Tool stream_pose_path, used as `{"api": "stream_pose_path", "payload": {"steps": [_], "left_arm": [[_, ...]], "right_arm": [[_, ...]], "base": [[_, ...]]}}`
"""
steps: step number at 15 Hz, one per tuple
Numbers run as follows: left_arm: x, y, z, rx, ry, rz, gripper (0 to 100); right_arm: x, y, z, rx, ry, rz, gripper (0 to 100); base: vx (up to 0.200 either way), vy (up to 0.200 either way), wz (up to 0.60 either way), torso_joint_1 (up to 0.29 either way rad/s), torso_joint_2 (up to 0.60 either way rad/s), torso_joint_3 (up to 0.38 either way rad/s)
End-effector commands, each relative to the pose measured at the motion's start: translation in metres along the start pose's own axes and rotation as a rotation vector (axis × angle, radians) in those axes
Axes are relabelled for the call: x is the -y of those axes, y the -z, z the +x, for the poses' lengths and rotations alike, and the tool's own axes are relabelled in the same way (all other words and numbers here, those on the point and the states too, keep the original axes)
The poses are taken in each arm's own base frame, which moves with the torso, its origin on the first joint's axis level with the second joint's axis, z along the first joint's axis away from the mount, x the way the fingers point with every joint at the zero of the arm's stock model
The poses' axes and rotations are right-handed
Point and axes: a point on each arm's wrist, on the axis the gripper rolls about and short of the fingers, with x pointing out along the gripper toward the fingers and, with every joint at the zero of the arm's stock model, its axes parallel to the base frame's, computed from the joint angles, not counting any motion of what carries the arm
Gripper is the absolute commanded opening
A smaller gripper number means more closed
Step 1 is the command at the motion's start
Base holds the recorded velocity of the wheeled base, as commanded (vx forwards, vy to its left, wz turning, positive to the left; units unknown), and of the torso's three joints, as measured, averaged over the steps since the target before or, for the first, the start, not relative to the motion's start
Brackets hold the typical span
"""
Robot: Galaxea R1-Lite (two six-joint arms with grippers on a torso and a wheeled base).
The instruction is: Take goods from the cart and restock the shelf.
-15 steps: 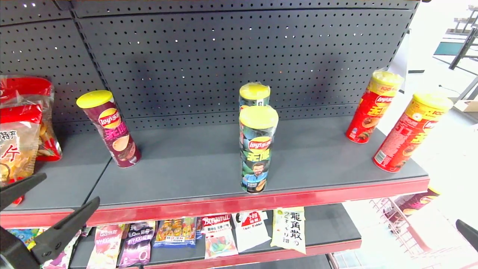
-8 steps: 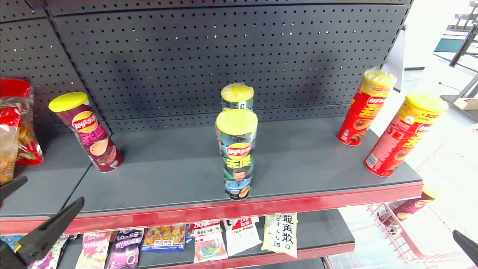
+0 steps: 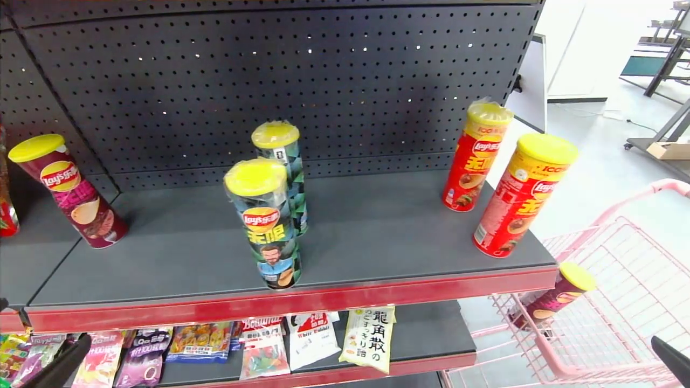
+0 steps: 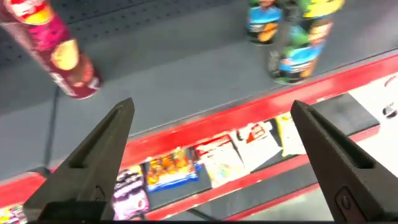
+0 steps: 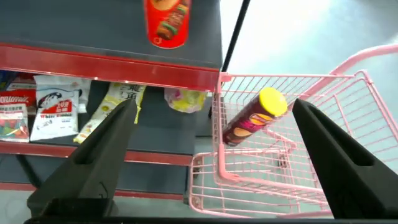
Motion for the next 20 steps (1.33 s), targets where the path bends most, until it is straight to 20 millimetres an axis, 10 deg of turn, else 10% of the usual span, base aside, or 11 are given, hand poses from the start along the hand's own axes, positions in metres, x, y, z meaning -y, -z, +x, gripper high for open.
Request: {"api": "stream_pose_path", "payload": {"steps": [1,11,20], "left_arm": [[-0.001,0.002,-0.009,0.031,-0.007,-0.005,100],[-0.002,0.007,-0.015,0.024,-0.011,0.01,100],[-0.001,0.025,-0.027,0.023,-0.005,0.033,100]], "right_arm": [[0.0,-0.001,0.001,-0.003,-0.001,0.0,100],[0.0,0.0,0.004,-0.022,-0.007,-0.005,100],[-0.001,0.004,0.008,-0.058,-0.014,-0.025,100]], "base": [[0.0,-0.2,0.0,0.002,0.0,0.002],[0.0,-0.2,0.0,0.003,0.0,0.003],[0.0,0.0,-0.27,-0.002,0.0,0.002]]}}
